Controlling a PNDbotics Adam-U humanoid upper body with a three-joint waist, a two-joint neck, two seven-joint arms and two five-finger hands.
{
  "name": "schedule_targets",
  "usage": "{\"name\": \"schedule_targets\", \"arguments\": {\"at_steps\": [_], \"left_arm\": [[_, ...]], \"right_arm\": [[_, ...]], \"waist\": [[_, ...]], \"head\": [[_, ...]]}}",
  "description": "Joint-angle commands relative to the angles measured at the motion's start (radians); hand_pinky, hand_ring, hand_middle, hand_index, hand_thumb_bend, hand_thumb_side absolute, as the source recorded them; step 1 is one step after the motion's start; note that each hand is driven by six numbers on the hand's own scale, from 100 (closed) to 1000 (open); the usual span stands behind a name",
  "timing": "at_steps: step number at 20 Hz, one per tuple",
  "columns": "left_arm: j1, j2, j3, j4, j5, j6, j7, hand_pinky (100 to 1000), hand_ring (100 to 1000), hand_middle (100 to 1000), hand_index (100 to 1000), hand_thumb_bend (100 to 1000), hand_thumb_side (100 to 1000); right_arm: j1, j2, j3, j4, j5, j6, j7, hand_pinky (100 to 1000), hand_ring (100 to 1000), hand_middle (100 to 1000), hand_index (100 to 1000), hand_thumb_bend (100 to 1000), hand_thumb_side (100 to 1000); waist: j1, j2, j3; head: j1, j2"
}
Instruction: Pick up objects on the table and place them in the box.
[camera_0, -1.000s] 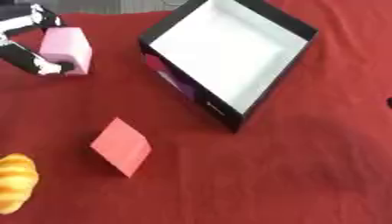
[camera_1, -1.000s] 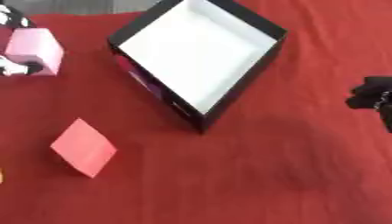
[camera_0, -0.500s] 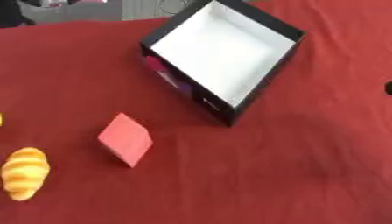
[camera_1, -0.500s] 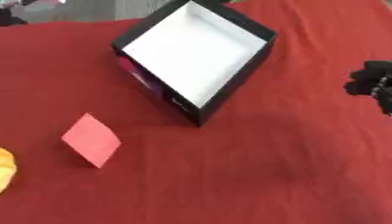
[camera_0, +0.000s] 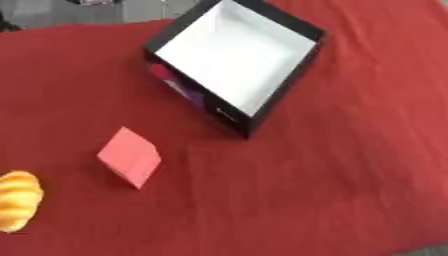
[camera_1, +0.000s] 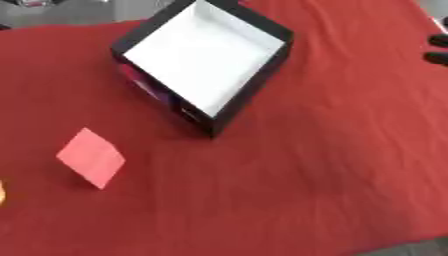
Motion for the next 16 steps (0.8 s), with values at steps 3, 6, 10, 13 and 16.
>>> {"name": "schedule_targets", "arguments": {"at_steps": [3, 6, 10, 13, 16], "left_arm": [[-0.026, -0.057, 0.009, 0.052, -0.059, -0.041, -0.068, 598, 466, 304, 489, 169, 100], [-0.022, -0.107, 0.015, 0.078, -0.109, -0.03, -0.048, 597, 469, 305, 488, 201, 100], [-0.009, -0.142, 0.015, 0.08, -0.176, -0.012, -0.009, 603, 461, 315, 479, 313, 100], [-0.005, -0.157, 0.008, 0.091, -0.23, 0.0, -0.011, 604, 464, 318, 481, 320, 100], [-0.003, -0.171, -0.008, 0.112, -0.278, -0.004, -0.032, 610, 478, 327, 489, 314, 100]], "right_arm": [[-0.021, -0.046, -0.042, -0.037, -0.088, 0.027, -0.087, 841, 880, 864, 919, 165, 652], [-0.026, -0.048, -0.056, -0.039, -0.101, 0.034, -0.137, 858, 888, 860, 913, 168, 643], [-0.029, -0.045, -0.059, -0.051, -0.067, 0.038, -0.204, 899, 890, 849, 901, 171, 601], [-0.032, -0.039, -0.052, -0.062, -0.042, 0.041, -0.258, 901, 889, 845, 897, 171, 589], [-0.034, -0.039, -0.037, -0.066, -0.028, 0.043, -0.306, 898, 886, 843, 894, 169, 580]], "waist": [[0.001, -0.038, -0.023], [0.001, -0.035, -0.032], [-0.001, -0.03, -0.041], [-0.001, -0.028, -0.046], [-0.001, -0.028, -0.048]], "head": [[0.027, -0.016], [0.039, -0.019], [0.056, -0.024], [0.066, -0.027], [0.073, -0.025]]}}
